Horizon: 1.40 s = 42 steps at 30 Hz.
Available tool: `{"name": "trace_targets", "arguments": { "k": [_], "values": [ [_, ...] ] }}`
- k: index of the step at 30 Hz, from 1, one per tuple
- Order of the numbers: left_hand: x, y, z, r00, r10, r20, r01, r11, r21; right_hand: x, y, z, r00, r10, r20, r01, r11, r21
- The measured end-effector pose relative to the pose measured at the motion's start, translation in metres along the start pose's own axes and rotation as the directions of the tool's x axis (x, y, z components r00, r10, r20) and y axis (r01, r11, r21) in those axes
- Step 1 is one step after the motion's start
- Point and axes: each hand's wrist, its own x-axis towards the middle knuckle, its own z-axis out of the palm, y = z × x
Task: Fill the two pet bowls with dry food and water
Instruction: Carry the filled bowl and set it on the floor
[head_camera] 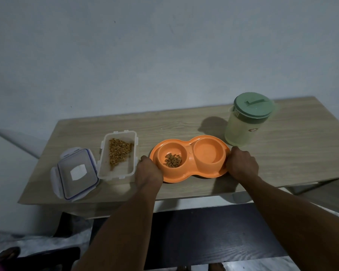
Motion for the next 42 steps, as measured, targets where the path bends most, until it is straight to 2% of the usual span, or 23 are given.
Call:
{"name": "trace_targets", "arguments": {
  "k": [11, 17, 24, 30, 36, 42],
  "values": [
    [-0.036, 0.033, -0.033, 0.993, 0.116, 0.021, -0.116, 0.993, -0.001, -0.038, 0.031, -0.055, 0.994, 0.022, -0.11, -0.017, 0.999, 0.044],
    [-0.079, 0.072, -0.031, 0.968, 0.249, 0.041, -0.25, 0.968, 0.02, -0.07, 0.088, -0.097, 0.981, 0.062, -0.185, -0.054, 0.997, 0.049],
    [-0.168, 0.131, -0.006, 0.911, 0.41, 0.056, -0.411, 0.911, 0.03, -0.122, 0.197, -0.146, 0.956, 0.126, -0.265, -0.118, 0.992, 0.049],
    [-0.271, 0.19, 0.028, 0.846, 0.524, 0.101, -0.528, 0.849, 0.017, -0.18, 0.313, -0.195, 0.912, 0.245, -0.327, -0.244, 0.969, 0.046],
    [-0.371, 0.254, 0.066, 0.739, 0.649, 0.181, -0.657, 0.753, -0.018, -0.235, 0.428, -0.238, 0.828, 0.373, -0.419, -0.39, 0.92, 0.05],
    [-0.45, 0.337, 0.111, 0.569, 0.773, 0.279, -0.797, 0.603, -0.046, -0.271, 0.536, -0.27, 0.721, 0.489, -0.491, -0.533, 0.844, 0.059]
  ]
}}
